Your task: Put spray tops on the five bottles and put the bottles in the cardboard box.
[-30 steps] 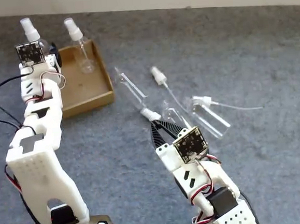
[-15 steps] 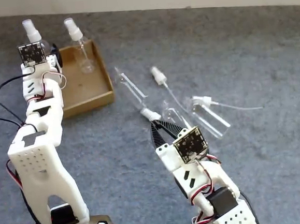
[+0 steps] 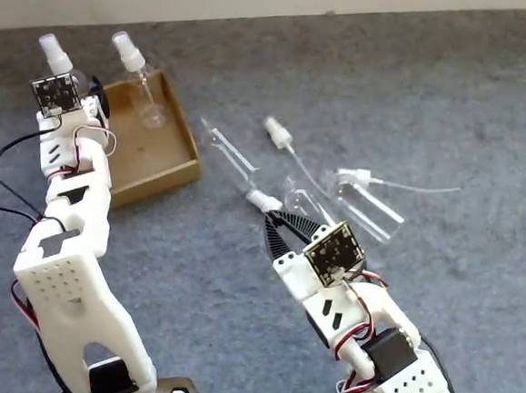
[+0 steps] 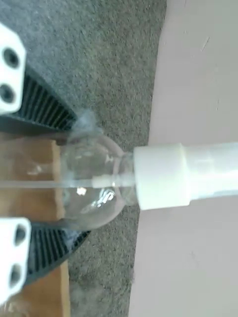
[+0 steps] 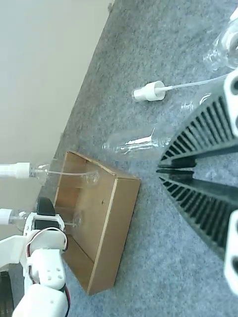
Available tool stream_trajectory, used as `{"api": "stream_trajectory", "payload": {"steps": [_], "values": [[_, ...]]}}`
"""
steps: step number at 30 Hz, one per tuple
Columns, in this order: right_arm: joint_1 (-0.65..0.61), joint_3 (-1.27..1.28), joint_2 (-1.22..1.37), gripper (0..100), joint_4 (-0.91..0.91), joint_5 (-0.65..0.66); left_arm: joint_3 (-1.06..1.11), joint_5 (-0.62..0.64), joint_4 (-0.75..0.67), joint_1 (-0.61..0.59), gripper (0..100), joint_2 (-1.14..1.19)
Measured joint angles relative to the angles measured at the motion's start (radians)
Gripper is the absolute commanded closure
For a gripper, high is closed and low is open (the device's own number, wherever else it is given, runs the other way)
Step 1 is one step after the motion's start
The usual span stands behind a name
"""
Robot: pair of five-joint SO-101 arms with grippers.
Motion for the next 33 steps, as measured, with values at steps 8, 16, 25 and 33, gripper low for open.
{"api": "stream_trajectory", "payload": {"steps": [8, 16, 25, 33], "values": [[0.000, 0.000, 0.000, 99.3, 0.000, 0.000, -0.040, 0.000, 0.000, 0.000, 91, 0.000], [0.000, 0.000, 0.000, 99.3, 0.000, 0.000, -0.041, 0.000, 0.000, 0.000, 91, 0.000], [0.000, 0.000, 0.000, 99.3, 0.000, 0.000, -0.041, 0.000, 0.000, 0.000, 91, 0.000], [0.000, 0.000, 0.000, 99.3, 0.000, 0.000, -0.041, 0.000, 0.000, 0.000, 91, 0.000]]}}
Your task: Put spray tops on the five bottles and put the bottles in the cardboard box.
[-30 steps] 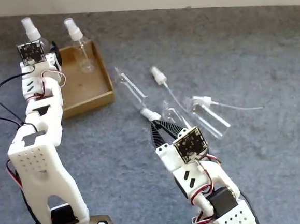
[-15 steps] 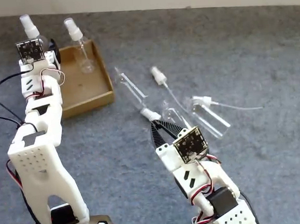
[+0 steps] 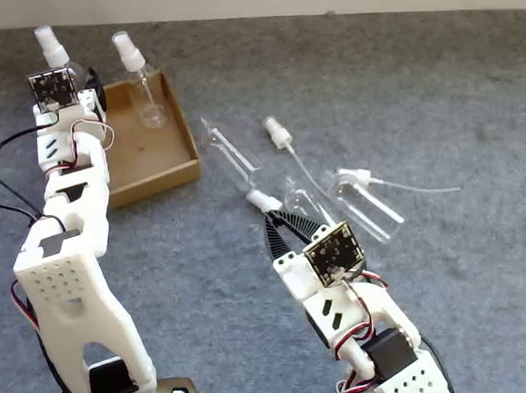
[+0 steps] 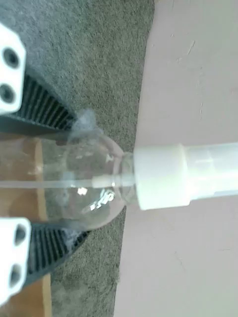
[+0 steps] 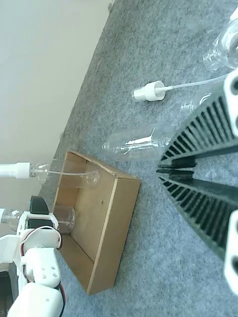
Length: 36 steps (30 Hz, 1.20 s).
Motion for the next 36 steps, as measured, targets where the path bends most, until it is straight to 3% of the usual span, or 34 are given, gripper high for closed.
{"api": "stream_trajectory", "payload": {"steps": [15, 29, 36], "values": [[0.000, 0.000, 0.000, 99.3, 0.000, 0.000, -0.149, 0.000, -0.008, -0.015, 91, 0.180], [0.000, 0.000, 0.000, 99.3, 0.000, 0.000, -0.135, -0.002, -0.015, -0.017, 90, 0.180], [0.000, 0.000, 0.000, 99.3, 0.000, 0.000, -0.015, -0.002, -0.017, -0.026, 90, 0.095]]}}
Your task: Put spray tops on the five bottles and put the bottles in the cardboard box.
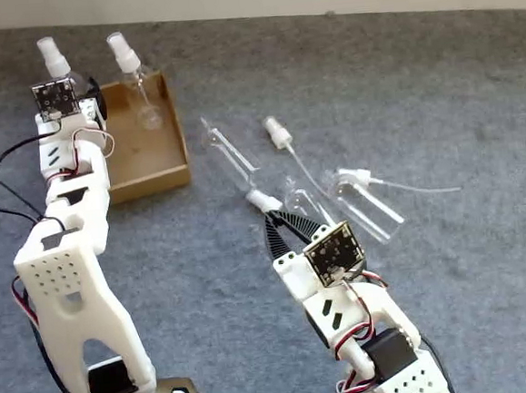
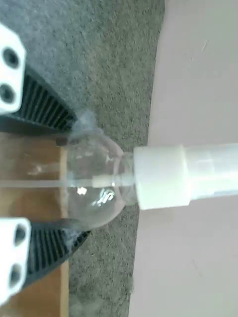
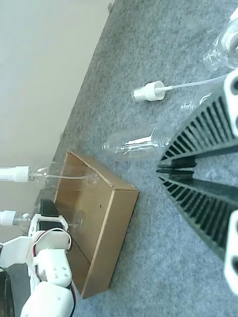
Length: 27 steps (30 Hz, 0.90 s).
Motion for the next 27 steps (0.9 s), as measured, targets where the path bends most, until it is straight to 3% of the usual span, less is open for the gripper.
{"api": "stream_trajectory", "payload": {"steps": [9, 27], "values": [[0.000, 0.000, 0.000, 99.3, 0.000, 0.000, 0.054, -0.002, 0.002, -0.003, 90, -0.046], [0.000, 0.000, 0.000, 99.3, 0.000, 0.000, -0.095, -0.006, 0.002, -0.011, 90, 0.060]]}}
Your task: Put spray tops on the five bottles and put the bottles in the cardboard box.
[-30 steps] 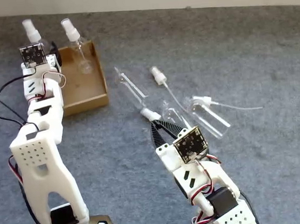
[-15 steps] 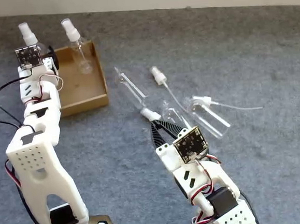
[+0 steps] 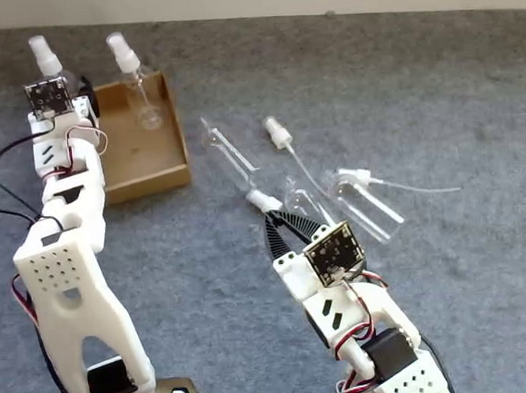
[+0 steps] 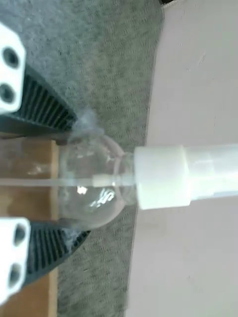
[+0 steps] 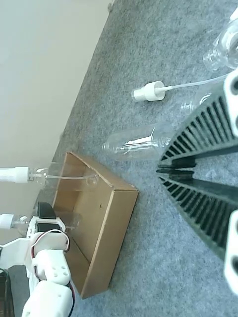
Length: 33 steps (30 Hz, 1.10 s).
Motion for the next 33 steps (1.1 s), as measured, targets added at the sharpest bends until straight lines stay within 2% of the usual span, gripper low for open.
{"api": "stream_trajectory", "payload": {"steps": [13, 17, 23, 33], "values": [[0.000, 0.000, 0.000, 99.3, 0.000, 0.000, 0.163, -0.005, -0.002, 0.000, 90, -0.110], [0.000, 0.000, 0.000, 99.3, 0.000, 0.000, 0.181, -0.081, 0.002, 0.000, 90, -0.127], [0.000, 0.000, 0.000, 99.3, 0.000, 0.000, 0.181, -0.104, 0.000, 0.000, 80, -0.127], [0.000, 0.000, 0.000, 99.3, 0.000, 0.000, 0.195, -0.110, 0.003, 0.000, 78, -0.130]]}}
